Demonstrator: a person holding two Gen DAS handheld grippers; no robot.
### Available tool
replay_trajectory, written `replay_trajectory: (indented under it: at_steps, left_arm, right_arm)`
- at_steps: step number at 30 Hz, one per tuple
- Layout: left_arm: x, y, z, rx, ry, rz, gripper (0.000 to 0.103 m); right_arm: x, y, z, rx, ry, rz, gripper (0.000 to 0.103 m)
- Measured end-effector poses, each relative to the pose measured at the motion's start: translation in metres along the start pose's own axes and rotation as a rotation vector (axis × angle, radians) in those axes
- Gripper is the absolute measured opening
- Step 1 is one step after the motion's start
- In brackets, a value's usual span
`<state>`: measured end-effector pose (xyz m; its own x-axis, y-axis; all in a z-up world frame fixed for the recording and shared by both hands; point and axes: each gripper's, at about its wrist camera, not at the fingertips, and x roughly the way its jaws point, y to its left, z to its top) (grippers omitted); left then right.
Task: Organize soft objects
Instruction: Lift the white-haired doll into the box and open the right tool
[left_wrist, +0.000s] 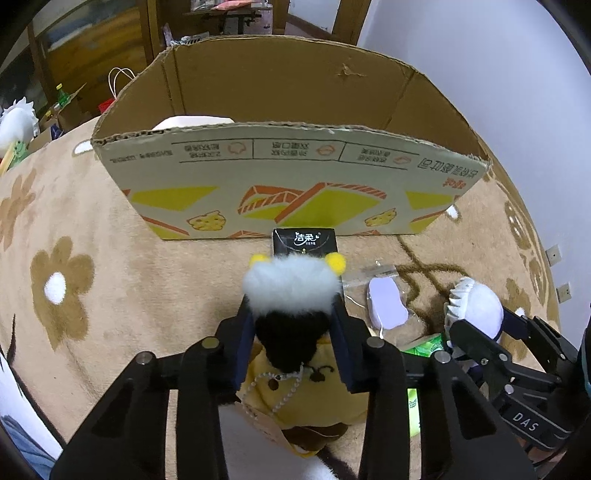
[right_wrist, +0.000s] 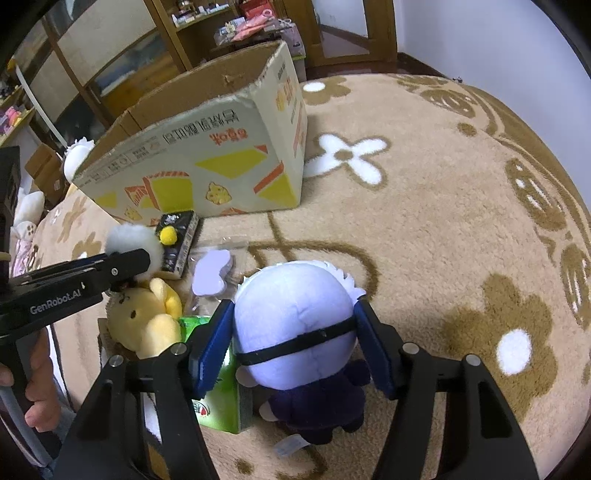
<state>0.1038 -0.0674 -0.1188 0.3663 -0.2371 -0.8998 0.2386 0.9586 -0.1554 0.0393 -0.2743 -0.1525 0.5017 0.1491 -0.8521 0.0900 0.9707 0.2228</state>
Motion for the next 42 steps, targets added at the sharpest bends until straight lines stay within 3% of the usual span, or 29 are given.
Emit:
replay_trajectory:
  at_steps: [6,13,24,33,42]
  left_arm:
    - [-0.006,-0.002,0.0,0.005,-0.03,0.007,0.033]
    - [-0.028,-0.003,0.002,0.009,-0.125,0.04,0.033]
    - [-0.087,0.007,-0.003,-0.002,-0.368,0.108,0.033]
    - [-0.12,-0.004,-0.004,0.051,-0.575,0.174,0.033]
    - [-0.13,-0.018,0.018,0.13,-0.679,0.189,0.033]
  right_arm:
    - [-0.013,0.005,0.004,-0.014,-0.083,-0.003,0.069]
    - [-0.045,0.013,0.009,-0.044,-0.257,0.007,0.067]
    - [-0.08,0.016,0.021,-0.043,-0.446,0.031,0.067]
    - [-0.103,0.036,0.046,-0.097,-0.584,0.04,0.067]
    - [-0.109,0.059,0.073,-0.171,-0.645,0.032,0.067]
